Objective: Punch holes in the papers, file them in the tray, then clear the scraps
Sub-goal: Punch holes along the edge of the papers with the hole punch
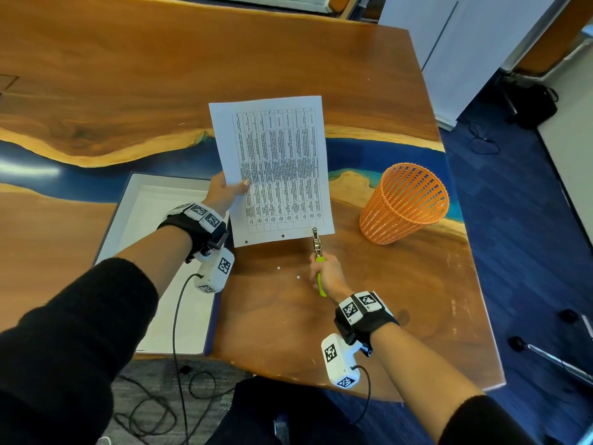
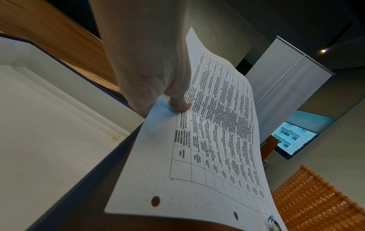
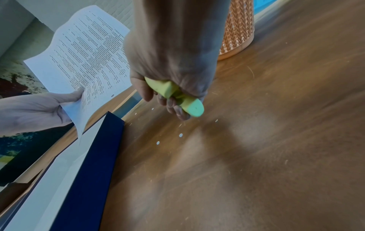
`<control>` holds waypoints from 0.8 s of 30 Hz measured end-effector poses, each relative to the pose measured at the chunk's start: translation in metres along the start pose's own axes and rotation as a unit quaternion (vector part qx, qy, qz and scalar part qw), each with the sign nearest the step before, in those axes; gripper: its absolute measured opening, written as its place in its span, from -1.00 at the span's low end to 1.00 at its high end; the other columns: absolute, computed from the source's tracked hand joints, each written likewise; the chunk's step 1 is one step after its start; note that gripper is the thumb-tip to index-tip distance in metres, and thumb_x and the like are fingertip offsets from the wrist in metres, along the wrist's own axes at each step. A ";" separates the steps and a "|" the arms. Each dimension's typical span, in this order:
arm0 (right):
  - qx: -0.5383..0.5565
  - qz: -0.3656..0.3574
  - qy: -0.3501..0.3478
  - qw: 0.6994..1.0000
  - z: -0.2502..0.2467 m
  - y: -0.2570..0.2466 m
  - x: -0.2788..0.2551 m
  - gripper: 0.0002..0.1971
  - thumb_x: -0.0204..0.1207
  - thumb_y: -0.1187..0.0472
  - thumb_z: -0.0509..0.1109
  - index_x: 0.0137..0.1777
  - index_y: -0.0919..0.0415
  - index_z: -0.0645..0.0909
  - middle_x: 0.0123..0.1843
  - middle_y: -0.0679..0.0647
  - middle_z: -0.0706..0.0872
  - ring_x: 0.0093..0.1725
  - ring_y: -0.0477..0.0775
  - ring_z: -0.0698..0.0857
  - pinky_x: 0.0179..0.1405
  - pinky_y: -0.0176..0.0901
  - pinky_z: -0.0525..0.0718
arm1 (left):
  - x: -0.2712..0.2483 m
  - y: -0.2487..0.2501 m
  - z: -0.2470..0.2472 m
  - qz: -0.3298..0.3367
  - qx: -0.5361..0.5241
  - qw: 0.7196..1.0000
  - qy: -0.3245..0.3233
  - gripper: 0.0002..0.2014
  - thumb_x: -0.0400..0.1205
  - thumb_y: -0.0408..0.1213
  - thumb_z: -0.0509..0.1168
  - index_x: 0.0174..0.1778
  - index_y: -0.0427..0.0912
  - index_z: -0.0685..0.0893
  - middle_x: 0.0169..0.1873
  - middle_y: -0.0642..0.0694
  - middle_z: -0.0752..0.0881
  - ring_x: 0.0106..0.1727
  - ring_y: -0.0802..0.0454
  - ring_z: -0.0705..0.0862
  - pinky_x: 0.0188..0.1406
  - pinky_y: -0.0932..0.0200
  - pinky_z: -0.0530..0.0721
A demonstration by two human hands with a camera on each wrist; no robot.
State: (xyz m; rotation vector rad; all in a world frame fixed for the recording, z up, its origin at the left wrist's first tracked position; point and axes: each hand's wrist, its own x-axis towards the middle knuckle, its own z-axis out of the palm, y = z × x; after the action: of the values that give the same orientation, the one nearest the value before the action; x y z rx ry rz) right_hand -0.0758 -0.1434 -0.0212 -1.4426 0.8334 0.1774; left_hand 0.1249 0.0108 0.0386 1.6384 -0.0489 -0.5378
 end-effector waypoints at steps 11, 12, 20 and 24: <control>-0.026 0.004 0.036 0.999 0.001 0.003 -0.001 -0.76 -0.19 0.40 0.19 -0.51 0.11 0.33 -0.65 -0.08 0.33 -0.60 0.02 0.28 -0.58 -0.34 0.24 | -0.001 0.001 0.003 0.007 0.003 1.000 0.002 -0.57 0.63 -0.53 0.27 0.45 -0.39 0.47 0.36 -0.31 0.59 0.23 -0.06 0.60 0.35 -0.05 0.54; -0.025 0.004 0.036 0.999 0.001 0.004 0.000 -0.76 -0.19 0.41 0.19 -0.52 0.11 0.33 -0.68 -0.10 0.33 -0.61 0.02 0.27 -0.58 -0.34 0.24 | -0.001 0.000 0.003 0.007 0.005 1.000 0.001 -0.57 0.63 -0.53 0.27 0.45 -0.39 0.47 0.36 -0.31 0.60 0.23 -0.06 0.60 0.34 -0.04 0.54; -0.029 -0.026 0.026 0.999 -0.001 0.001 -0.002 -0.75 -0.10 0.37 0.23 -0.39 0.11 0.37 -0.58 -0.02 0.45 -0.55 0.07 0.37 -0.57 -0.28 0.32 | 0.000 -0.002 0.005 0.005 0.006 1.000 0.009 -0.57 0.62 -0.51 0.29 0.43 -0.37 0.49 0.36 -0.30 0.60 0.26 -0.09 0.61 0.30 -0.03 0.56; 0.014 -0.060 0.026 0.998 0.000 -0.002 -0.006 -0.44 0.31 0.55 0.29 0.12 -0.02 0.21 -0.18 0.14 0.56 -0.50 0.11 0.55 -0.57 -0.21 0.53 | 0.004 0.000 0.004 0.005 0.007 1.000 0.025 -0.59 0.62 -0.51 0.29 0.42 -0.38 0.50 0.37 -0.32 0.60 0.35 -0.21 0.60 0.33 -0.09 0.56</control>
State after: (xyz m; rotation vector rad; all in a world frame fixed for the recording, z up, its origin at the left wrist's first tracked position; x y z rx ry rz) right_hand -0.0791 -0.1411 -0.0164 -1.4720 0.7857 0.0379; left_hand 0.1265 0.0058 0.0370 1.6641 -0.0240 -0.4893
